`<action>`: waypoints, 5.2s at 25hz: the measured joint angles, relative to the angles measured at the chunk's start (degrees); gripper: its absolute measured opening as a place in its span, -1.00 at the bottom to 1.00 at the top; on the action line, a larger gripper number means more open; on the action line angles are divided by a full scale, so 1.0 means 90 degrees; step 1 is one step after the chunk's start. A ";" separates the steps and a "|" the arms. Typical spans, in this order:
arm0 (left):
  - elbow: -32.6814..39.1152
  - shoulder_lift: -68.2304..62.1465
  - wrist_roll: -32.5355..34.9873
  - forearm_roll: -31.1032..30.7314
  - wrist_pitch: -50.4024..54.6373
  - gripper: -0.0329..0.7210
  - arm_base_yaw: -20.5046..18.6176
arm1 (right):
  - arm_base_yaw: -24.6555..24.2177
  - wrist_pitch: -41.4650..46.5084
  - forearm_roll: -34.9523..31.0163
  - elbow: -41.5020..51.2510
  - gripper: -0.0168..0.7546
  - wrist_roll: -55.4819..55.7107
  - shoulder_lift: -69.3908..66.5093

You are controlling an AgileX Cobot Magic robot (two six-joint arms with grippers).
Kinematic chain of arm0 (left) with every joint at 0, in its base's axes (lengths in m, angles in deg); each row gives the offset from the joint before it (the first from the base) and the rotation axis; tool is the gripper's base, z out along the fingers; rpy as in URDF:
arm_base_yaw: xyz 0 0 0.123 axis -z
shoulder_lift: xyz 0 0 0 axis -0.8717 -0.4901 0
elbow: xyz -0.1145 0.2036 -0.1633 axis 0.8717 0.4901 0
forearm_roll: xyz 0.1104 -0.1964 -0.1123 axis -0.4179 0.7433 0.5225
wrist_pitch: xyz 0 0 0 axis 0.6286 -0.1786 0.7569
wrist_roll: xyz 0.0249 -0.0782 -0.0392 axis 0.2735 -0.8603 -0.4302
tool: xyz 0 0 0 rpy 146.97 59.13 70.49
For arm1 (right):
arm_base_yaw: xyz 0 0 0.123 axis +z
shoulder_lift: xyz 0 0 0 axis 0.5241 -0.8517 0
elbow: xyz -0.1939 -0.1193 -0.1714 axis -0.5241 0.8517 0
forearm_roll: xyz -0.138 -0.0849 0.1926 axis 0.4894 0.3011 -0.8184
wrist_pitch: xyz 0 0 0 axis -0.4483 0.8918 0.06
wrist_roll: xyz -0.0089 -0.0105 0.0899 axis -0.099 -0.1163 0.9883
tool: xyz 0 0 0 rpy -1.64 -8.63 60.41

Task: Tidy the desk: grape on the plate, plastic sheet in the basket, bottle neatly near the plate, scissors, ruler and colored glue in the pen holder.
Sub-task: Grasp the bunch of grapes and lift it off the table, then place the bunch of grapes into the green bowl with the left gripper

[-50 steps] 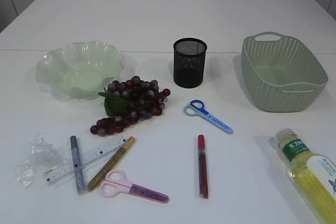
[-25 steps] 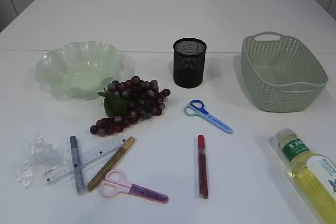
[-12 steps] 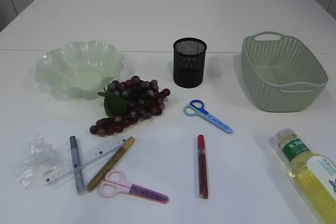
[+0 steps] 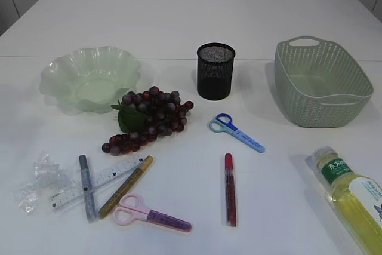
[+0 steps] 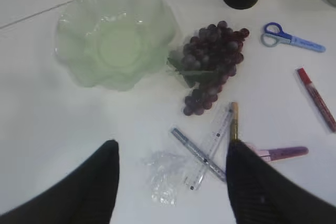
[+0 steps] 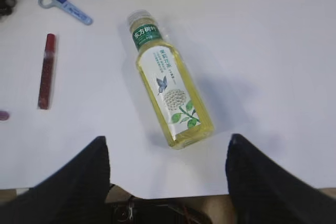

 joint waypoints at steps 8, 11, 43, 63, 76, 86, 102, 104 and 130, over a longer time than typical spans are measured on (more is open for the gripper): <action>-0.1394 -0.2142 0.0118 -0.0666 -0.0063 0.33 0.0662 | 0.0000 0.0000 -0.0292 -0.0342 0.44 0.0194 -0.1099; -0.1582 -0.2671 0.0514 -0.0720 -0.0383 0.33 0.0662 | 0.0000 0.0000 -0.0304 -0.0432 0.44 0.0194 -0.1487; -0.1960 -0.6027 0.3692 0.0484 -0.2149 0.58 0.1033 | 0.0000 -0.0103 -0.0404 -0.0443 0.42 0.0138 -0.2902; -0.2429 -0.6933 0.3692 0.0038 -0.2034 0.58 0.0947 | 0.0000 -0.0108 -0.0381 -0.0443 0.42 0.0078 -0.2902; -0.2492 -0.7363 0.3692 -0.0020 -0.2242 -0.03 0.0916 | 0.0000 -0.0118 -0.0305 -0.0443 0.42 0.0063 -0.2902; -0.2715 -0.7351 0.3406 0.0079 -0.2262 -0.35 0.0916 | 0.0000 -0.0122 -0.0305 -0.0443 0.42 0.0063 -0.2902; -0.4623 -0.7351 0.1833 0.0092 -0.0519 -0.39 0.0916 | 0.0000 -0.0122 -0.0295 -0.0443 0.42 0.0063 -0.2902; -0.4799 -0.7351 0.1777 0.0092 -0.0254 -0.39 0.0916 | 0.0000 -0.0122 -0.0295 -0.0443 0.42 0.0063 -0.2902; -0.6160 -0.6546 0.0625 -0.0675 0.0152 -0.40 0.0916 | 0.0000 -0.0122 -0.0066 -0.0443 0.42 0.0075 -0.2902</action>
